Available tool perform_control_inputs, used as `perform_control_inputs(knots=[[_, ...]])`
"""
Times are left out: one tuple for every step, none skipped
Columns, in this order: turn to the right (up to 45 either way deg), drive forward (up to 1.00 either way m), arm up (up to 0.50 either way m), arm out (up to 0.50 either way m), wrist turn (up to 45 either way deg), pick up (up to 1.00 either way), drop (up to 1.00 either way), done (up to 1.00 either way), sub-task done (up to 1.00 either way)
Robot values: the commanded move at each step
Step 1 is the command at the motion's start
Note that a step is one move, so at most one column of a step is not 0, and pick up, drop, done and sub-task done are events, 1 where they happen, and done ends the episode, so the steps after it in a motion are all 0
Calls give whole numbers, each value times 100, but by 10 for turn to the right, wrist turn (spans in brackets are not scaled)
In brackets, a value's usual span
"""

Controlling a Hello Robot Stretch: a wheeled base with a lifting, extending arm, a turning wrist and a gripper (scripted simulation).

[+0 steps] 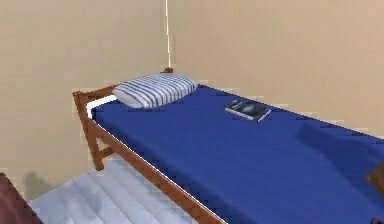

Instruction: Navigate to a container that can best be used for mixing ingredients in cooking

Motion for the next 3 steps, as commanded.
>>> perform_control_inputs(knots=[[0,40,0,0,0,0,0,0,0],[-450,0,0,0,0,0,0,0,0],[0,75,0,0,0,0,0,0,0]])
